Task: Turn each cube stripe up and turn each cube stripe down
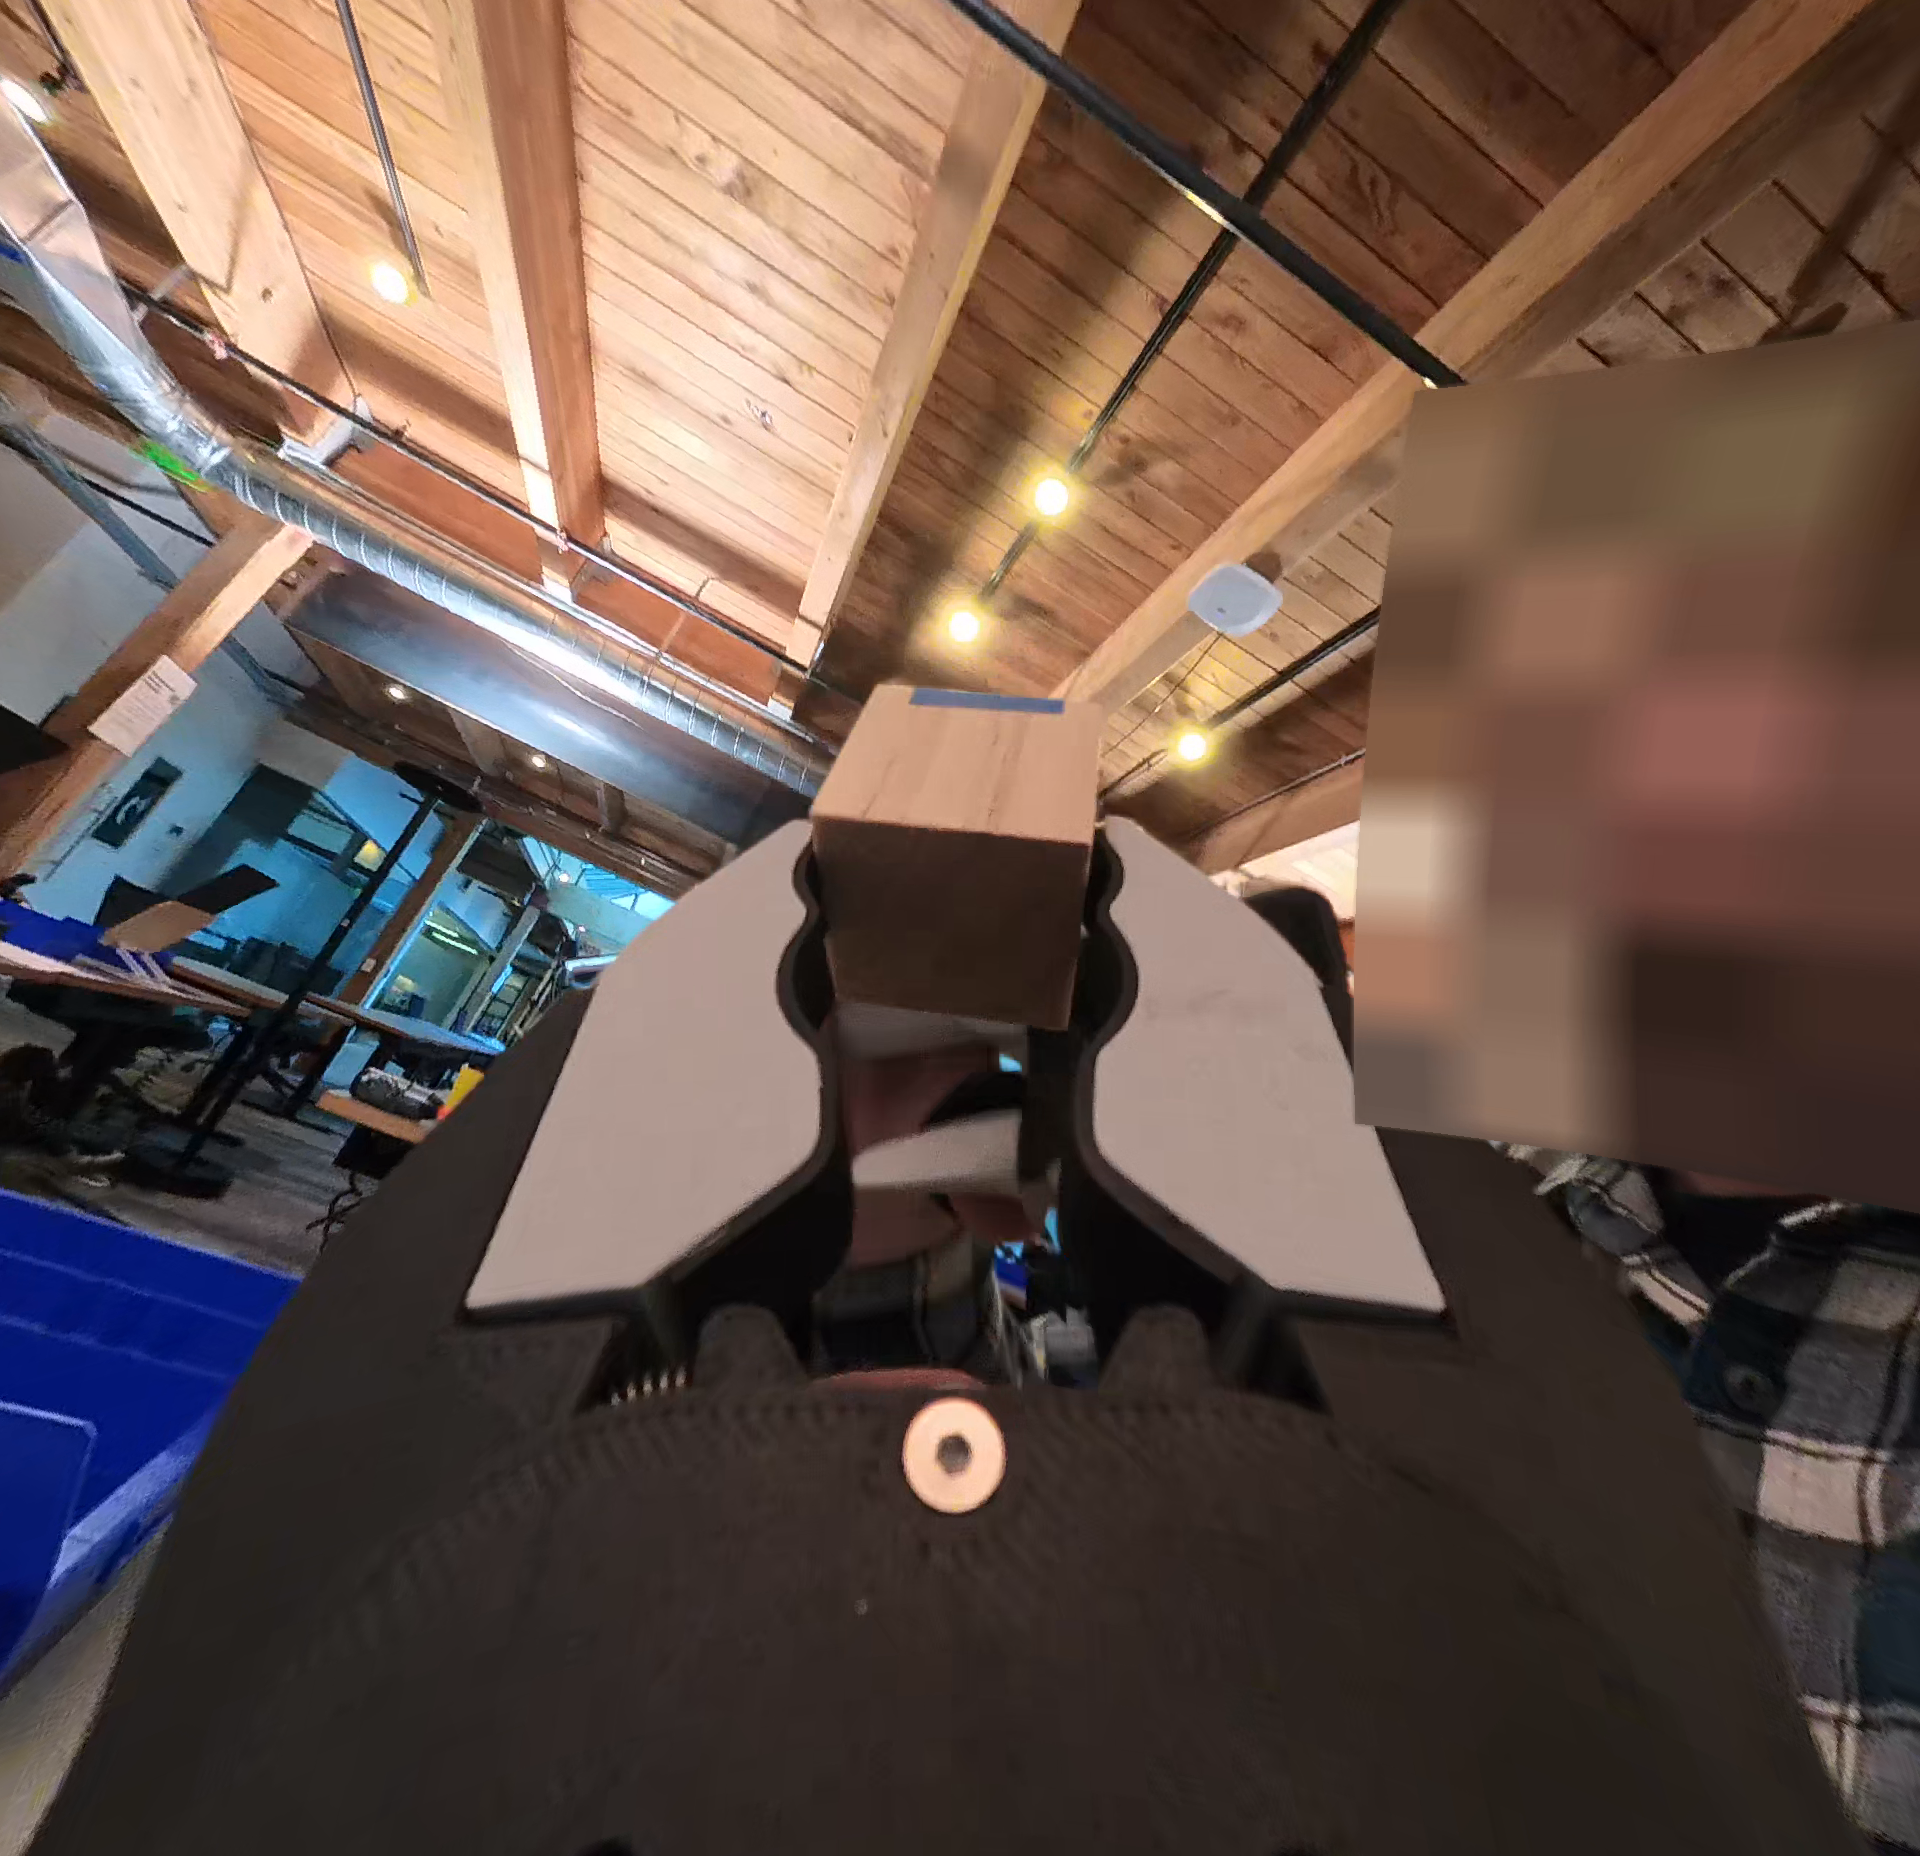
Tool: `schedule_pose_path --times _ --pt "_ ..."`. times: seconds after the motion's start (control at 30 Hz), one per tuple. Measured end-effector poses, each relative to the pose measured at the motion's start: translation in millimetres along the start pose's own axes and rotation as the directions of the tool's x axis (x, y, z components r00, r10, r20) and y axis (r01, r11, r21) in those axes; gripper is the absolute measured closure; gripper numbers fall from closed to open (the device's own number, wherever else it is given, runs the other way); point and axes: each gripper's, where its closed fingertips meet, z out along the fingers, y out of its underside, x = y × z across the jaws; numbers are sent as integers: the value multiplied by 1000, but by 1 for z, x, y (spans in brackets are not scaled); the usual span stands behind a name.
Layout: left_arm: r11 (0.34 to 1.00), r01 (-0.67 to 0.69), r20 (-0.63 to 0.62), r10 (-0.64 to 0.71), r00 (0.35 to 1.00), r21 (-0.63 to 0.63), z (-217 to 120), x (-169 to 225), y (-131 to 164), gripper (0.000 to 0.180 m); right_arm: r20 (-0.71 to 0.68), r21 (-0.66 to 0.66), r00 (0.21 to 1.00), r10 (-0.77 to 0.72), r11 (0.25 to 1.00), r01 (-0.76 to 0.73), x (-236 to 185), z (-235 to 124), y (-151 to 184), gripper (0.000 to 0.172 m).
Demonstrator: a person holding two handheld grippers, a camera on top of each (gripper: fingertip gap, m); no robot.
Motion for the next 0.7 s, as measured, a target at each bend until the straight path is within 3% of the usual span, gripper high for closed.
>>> schedule_pose_path --times 0.1,0.23,0.3,0.37,0.6,0.7 --pt "998 25 -36 -27 999 -49 1 2 11 134 197 -27 979 57 998 -53 3 -9 6 101" --pt "994 58 -49 -63 997 -92 4 -1 25 134 371 -81 929 4 996 28 -2 -7 14 103" --pt "990 74 -42 -79 996 -117 1 -4 31 135 398 -94 917 -29 993 73 0 -6 16 109" --pt "989 77 -35 -82 996 -123 -1 -5 34 134 407 -92 913 -34 993 78 2 -7 14 100" --pt "985 97 -59 -106 993 -143 -2 -4 41 134 473 -106 881 -30 990 91 -10 -6 18 102" --pt "984 100 -71 -112 991 -145 -1 -3 44 135 511 -110 859 -35 988 106 -16 -7 21 112"
